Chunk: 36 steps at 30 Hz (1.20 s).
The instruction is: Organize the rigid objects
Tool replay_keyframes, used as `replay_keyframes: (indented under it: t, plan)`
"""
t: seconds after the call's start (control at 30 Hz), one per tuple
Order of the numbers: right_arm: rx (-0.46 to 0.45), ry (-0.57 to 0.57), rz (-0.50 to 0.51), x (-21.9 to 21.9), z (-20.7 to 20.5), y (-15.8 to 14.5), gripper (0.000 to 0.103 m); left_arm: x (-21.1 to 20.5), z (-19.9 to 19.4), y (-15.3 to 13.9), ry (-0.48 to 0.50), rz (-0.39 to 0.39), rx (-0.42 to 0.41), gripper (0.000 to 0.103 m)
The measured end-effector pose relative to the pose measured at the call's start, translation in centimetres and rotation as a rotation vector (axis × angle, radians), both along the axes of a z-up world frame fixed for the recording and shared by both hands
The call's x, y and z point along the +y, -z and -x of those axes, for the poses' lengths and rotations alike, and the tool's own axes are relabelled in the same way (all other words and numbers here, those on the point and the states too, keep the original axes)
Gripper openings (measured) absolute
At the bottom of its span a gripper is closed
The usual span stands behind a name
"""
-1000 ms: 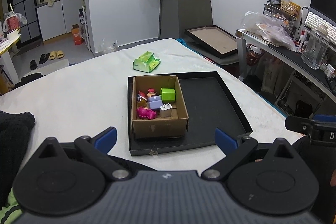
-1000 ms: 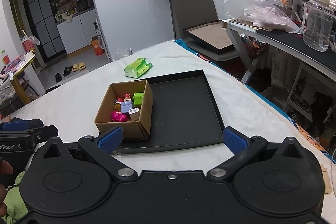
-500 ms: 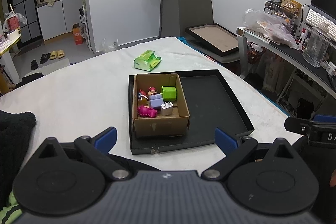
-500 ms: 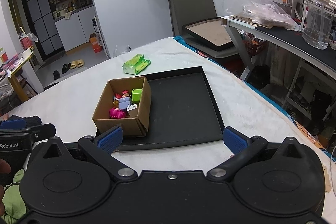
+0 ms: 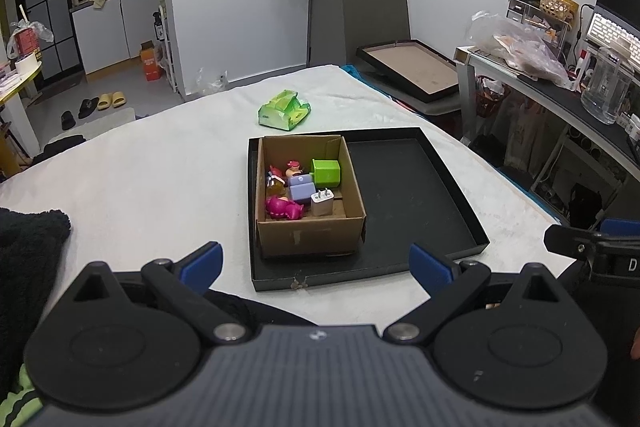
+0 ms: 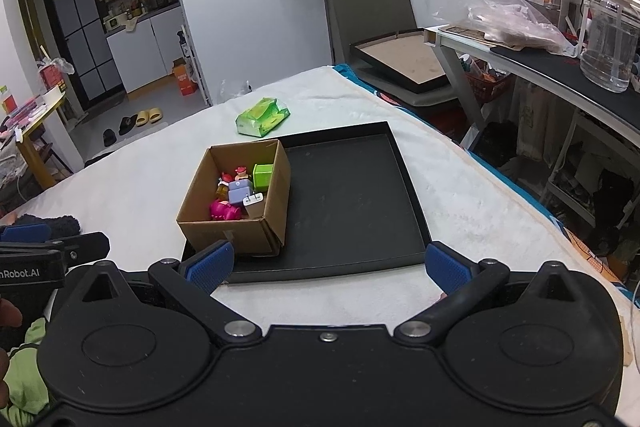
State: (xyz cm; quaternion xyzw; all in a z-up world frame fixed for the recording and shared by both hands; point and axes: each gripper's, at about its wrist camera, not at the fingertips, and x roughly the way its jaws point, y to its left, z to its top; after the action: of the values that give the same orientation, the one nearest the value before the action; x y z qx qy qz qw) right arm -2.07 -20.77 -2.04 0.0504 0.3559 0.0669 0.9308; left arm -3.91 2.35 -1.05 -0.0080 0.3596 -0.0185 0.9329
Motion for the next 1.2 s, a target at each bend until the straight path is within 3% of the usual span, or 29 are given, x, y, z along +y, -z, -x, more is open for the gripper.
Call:
replay_keyframes:
  t: [1.2]
  plan:
    - [-0.005,-0.016,0.017,0.35,-0.11,-0.52,0.103,0.57,-0.21,0.05,-0.013,-0.009,0.003,0.099]
